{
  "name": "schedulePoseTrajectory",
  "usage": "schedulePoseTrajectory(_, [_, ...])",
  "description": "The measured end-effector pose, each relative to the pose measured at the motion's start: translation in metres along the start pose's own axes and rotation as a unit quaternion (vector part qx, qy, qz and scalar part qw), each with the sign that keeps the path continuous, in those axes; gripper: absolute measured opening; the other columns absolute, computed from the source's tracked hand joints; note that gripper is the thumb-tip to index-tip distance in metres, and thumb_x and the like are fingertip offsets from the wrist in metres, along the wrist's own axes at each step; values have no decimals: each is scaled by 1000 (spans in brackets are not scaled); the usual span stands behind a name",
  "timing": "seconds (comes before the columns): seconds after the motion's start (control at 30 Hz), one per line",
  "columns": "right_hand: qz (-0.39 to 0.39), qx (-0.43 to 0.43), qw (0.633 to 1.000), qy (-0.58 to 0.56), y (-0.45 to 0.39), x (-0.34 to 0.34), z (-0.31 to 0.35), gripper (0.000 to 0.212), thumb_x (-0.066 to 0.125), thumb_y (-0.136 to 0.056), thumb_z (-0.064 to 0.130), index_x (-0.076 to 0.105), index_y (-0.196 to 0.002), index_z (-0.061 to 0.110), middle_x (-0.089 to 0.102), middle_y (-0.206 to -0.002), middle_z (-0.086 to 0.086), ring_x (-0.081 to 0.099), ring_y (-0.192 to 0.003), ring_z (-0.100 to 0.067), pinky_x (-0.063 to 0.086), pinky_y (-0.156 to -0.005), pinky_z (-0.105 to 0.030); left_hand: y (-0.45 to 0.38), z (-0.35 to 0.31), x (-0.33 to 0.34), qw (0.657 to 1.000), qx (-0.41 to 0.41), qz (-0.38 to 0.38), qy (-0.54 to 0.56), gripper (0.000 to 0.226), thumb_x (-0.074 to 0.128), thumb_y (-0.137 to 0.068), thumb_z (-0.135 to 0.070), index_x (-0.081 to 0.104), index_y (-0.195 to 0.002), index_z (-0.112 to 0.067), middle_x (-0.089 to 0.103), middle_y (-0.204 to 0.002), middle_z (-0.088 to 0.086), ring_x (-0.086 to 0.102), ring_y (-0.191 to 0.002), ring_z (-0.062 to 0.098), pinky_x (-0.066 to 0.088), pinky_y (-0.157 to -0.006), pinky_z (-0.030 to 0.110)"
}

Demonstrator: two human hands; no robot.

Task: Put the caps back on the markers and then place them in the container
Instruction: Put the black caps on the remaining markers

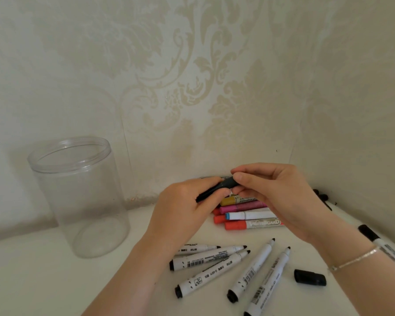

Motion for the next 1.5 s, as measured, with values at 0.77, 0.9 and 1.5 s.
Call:
schedulePoseTrajectory(0.77, [-52,41,998,11,-4,-8,-7,23,77,-75,18,71,-87,-1,68,-67,-12,60,-56,-14,53,-63,-27,1,-17,15,948,168,-137,-232,28,55,-92,-42,72,-109,-28,63,-69,-13,55,-52,5,41,-37,24])
schedulePoseTrajectory(0.9, [6,50,999,-11,-2,-5,-7,25,70,-81,20,70,-95,-1,70,-82,-18,63,-69,-18,54,-68,-24,-1,-18,14,963,121,-110,-214,31,49,-93,-45,69,-112,-32,59,-69,-14,49,-49,4,27,-41,10])
schedulePoseTrajectory(1.5, [33,46,997,44,1,7,-5,17,66,-86,6,64,-102,-1,70,-94,-20,72,-75,-21,60,-70,-30,-1,-9,28,980,76,-30,-180,48,36,-96,-48,53,-134,-24,54,-96,-10,52,-69,2,43,-51,18])
Point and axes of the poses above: each hand's wrist, its own y-axis away from the middle knuckle, its own x-axis out of the palm, z = x × y, the point moved 3 cm from there along -y, towards the middle knuckle
